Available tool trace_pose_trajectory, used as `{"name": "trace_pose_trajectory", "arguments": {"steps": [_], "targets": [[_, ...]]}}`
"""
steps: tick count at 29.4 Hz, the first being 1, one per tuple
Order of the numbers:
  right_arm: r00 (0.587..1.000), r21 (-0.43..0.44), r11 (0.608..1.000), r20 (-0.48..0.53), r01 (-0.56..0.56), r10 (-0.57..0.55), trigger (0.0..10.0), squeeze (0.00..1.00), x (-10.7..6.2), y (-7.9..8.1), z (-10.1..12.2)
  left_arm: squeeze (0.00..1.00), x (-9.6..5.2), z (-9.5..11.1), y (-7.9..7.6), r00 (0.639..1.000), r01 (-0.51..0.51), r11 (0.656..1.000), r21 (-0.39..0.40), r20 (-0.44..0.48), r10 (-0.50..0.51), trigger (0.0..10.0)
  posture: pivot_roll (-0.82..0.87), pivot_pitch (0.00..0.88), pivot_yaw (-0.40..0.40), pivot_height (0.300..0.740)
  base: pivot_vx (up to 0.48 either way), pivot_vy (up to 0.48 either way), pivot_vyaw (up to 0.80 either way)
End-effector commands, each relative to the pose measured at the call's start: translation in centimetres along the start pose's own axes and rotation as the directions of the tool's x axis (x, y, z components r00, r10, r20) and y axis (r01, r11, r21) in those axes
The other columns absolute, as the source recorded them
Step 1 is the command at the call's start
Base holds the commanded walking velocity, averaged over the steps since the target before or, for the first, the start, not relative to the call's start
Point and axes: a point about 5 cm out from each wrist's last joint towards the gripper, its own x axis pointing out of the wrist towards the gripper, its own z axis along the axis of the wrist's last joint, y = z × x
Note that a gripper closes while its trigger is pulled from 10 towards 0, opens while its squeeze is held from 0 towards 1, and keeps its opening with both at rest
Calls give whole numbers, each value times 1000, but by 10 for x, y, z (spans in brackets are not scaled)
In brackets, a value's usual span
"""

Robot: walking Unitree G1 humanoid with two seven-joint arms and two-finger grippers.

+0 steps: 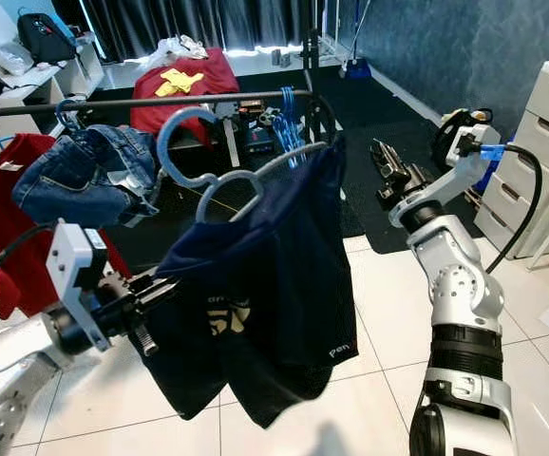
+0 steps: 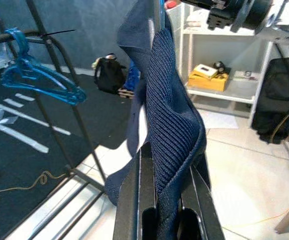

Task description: Hang hanger

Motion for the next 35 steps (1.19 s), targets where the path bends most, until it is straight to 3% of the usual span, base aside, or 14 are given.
{"name": "trace_pose_trajectory", "arguments": {"steps": [1, 2, 3, 4, 5, 11, 16, 21, 22, 23, 27, 35], "targets": [[998, -14, 1000, -70, 1, -2, 7725, 0, -1, 0, -11, 0, -1, 8, 5, 999, -29, 999, 44, 26, 28, 10000, -80, 25, 28, 740, 0, 0, 0], [993, -8, 1000, -118, -13, 12, 10000, 0, -3, 1, -18, 0, 1, 9, 11, 996, -89, 993, 74, 33, 87, 10000, -80, 27, 27, 740, 0, 0, 0], [993, -8, 1000, -118, -13, 12, 10000, 0, -3, 1, -18, 0, 1, 9, 11, 996, -89, 993, 74, 33, 87, 10000, -80, 27, 27, 740, 0, 0, 0], [989, 1, 999, -145, -38, 38, 10000, 867, -4, 6, -22, 0, 4, 11, 17, 987, -160, 980, 116, 49, 156, 10000, -82, 30, 29, 740, 0, 0, 0], [986, 34, 997, -152, -68, 72, 10000, 1000, -3, 13, -25, 0, 9, 12, 17, 980, -196, 968, 156, 63, 188, 10000, -83, 29, 29, 740, 0, 0, 0], [983, 74, 992, -148, -102, 112, 10000, 1000, -3, 21, -26, 0, 15, 12, 12, 976, -213, 957, 196, 79, 201, 10000, -83, 29, 29, 740, 0, 0, 0], [971, 129, 981, -171, -145, 166, 10000, 1000, 0, 33, -31, 0, 28, 7, -4, 971, -235, 932, 275, 99, 216, 10000, -80, 30, 25, 740, 0, 0, 0], [973, 140, 980, -165, -140, 163, 10000, 1000, 1, 34, -31, 0, 30, 4, -8, 972, -233, 915, 330, 92, 214, 10000, -79, 29, 24, 740, 0, 0, 0], [975, 148, 980, -161, -130, 154, 10000, 733, 2, 34, -31, 0, 32, 1, -12, 973, -232, 897, 375, 85, 216, 10000, -78, 29, 24, 740, 0, 0, 0], [977, 158, 980, -161, -118, 143, 10000, 0, 3, 34, -32, 0, 34, 0, -15, 972, -236, 881, 410, 87, 220, 10000, -74, 30, 21, 740, 0, 0, 0], [980, 149, 988, -187, -40, 68, 10000, 0, 4, 27, -38, 0, 36, 0, -20, 965, -261, 838, 480, 107, 240, 10000, -69, 31, 20, 740, 0, 0, 0], [979, 156, 984, -199, 79, -47, 10000, 0, 7, 14, -41, 0, 37, 2, -25, 960, -279, 807, 521, 126, 250, 10000, -66, 30, 19, 740, 0, 0, 0]]}}
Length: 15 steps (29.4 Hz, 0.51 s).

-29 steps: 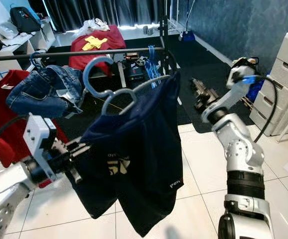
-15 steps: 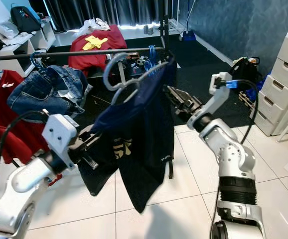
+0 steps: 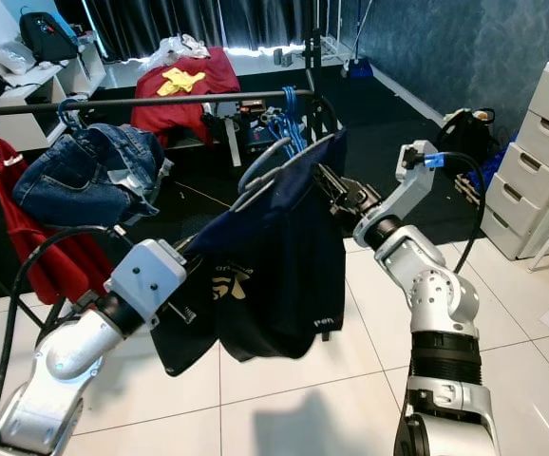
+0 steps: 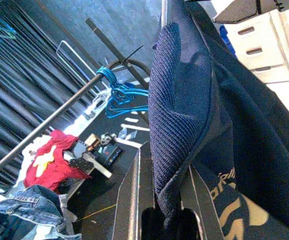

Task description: Hang hanger

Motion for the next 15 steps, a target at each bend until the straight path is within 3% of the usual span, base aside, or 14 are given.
{"name": "trace_pose_trajectory", "arguments": {"steps": [1, 5, 15], "targets": [[1000, 8, 1000, 9, 18, -18, 10000, 0, 3, 0, 0, 0, 0, 7, 0, 999, -23, 1000, 17, 41, 22, 10000, -66, 30, 19, 740, 0, 0, 0], [996, 18, 996, 0, 91, -91, 10000, 0, 3, -10, -1, 0, 2, 11, -5, 996, -56, 996, 71, 68, 51, 10000, -66, 26, 16, 740, 0, 0, 0], [998, 29, 998, -8, 62, -61, 10000, 0, 6, -4, -3, 0, 2, 13, -15, 996, -28, 997, 74, 81, 22, 10000, -63, 20, 11, 740, 0, 0, 0]]}}
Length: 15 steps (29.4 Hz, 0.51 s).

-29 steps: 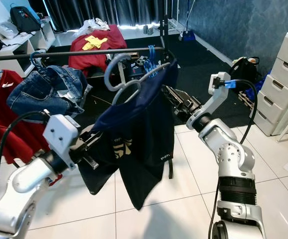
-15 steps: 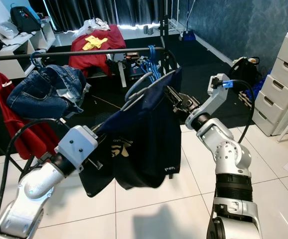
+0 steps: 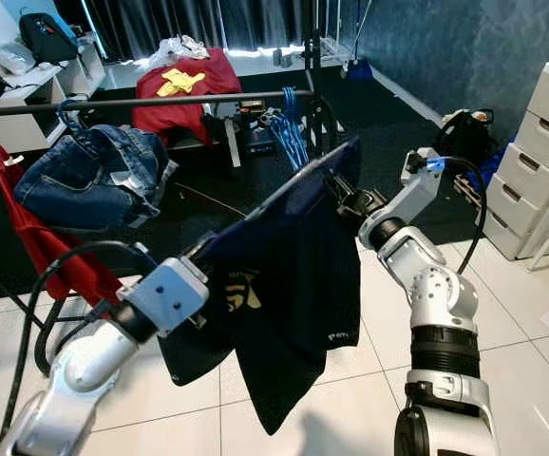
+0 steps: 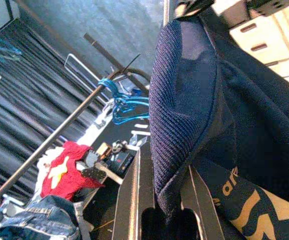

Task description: Hang hanger

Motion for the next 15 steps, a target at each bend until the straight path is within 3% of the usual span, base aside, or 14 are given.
{"name": "trace_pose_trajectory", "arguments": {"steps": [1, 5, 6, 7, 15], "targets": [[1000, 11, 1000, -4, -9, 9, 9922, 0, 4, 4, -2, 0, -1, 7, 2, 999, -28, 1000, 8, 40, 28, 10000, -62, 23, 12, 740, 0, 0, 0], [1000, 14, 1000, -1, -3, 3, 9804, 0, 4, 4, -1, 0, -1, 8, 0, 999, -20, 1000, 5, 43, 20, 10000, -62, 23, 10, 740, 0, 0, 0], [1000, 15, 1000, 3, -4, 3, 5294, 0, 4, 4, -1, 0, -2, 8, -4, 999, -7, 1000, 6, 41, 7, 10000, -61, 24, 8, 740, 0, 0, 0], [1000, 17, 1000, 7, -3, 2, 0, 0, 4, 4, 0, 0, -3, 7, -6, 999, 3, 1000, 5, 39, -3, 10000, -61, 24, 7, 740, 0, 0, 0], [1000, 19, 1000, 13, 1, -1, 0, 0, 5, 3, 0, 0, -3, 6, -7, 999, 6, 1000, 7, 33, -6, 10000, -60, 25, 7, 740, 0, 0, 0]]}}
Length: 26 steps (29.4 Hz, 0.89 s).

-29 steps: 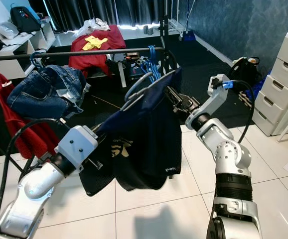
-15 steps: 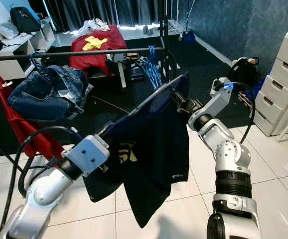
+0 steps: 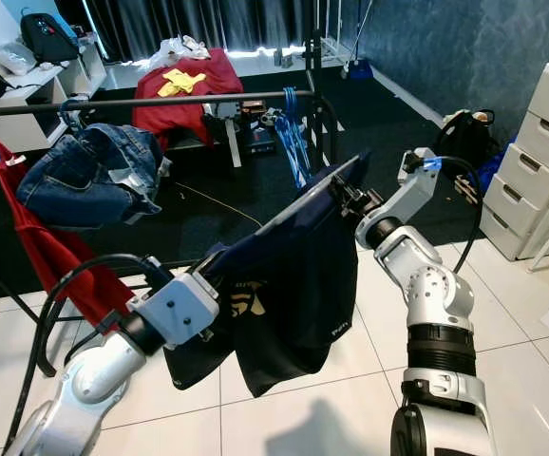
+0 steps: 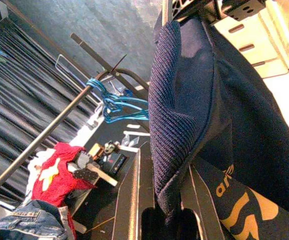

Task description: Hang hanger

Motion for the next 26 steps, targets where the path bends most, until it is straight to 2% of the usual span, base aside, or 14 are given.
{"name": "trace_pose_trajectory", "arguments": {"steps": [1, 12, 17, 18, 19, 21, 22, 24, 26], "targets": [[1000, 7, 1000, 14, -2, 2, 0, 0, 3, 3, 2, 0, 0, 5, 5, 999, -32, 999, 25, 31, 31, 10000, -63, 25, 9, 740, 0, 0, 0], [999, 2, 1000, 39, 24, -24, 0, 0, 2, -1, 6, 0, -5, -7, 15, 999, -46, 998, 50, -15, 47, 10000, -68, 27, 13, 740, 0, 0, 0], [998, -4, 1000, 50, 23, -23, 0, 0, 1, 0, 8, 0, -14, -24, 20, 995, -14, 997, 82, -101, 22, 10000, -72, 28, 16, 740, 0, 0, 0], [998, -8, 1000, 58, 18, -17, 0, 0, 1, 1, 10, 0, -30, -43, 30, 979, 32, 992, 121, -204, -7, 10000, -75, 28, 19, 740, 0, 0, 0], [998, -8, 1000, 58, 18, -17, 0, 0, 1, 1, 10, 0, -30, -43, 30, 979, 32, 992, 121, -204, -7, 10000, -75, 28, 19, 740, 0, 0, 0], [998, -13, 1000, 66, 12, -11, 0, 0, 0, 2, 13, 0, -56, -66, 47, 939, 117, 980, 161, -338, -57, 10000, -75, 28, 19, 740, 0, 0, 0], [998, -13, 1000, 66, 12, -11, 0, 0, 0, 2, 13, 0, -56, -66, 47, 939, 117, 980, 161, -338, -57, 10000, -75, 28, 19, 740, 0, 0, 0], [998, -16, 1000, 66, 9, -8, 0, 0, 0, 2, 13, 0, -71, -73, 55, 909, 201, 966, 160, -399, -123, 10000, -71, 32, 21, 740, 0, 0, 0], [998, -16, 1000, 66, 9, -8, 0, 0, 0, 2, 13, 0, -74, -74, 56, 901, 221, 962, 159, -411, -139, 10000, -71, 32, 21, 740, 0, 0, 0]]}}
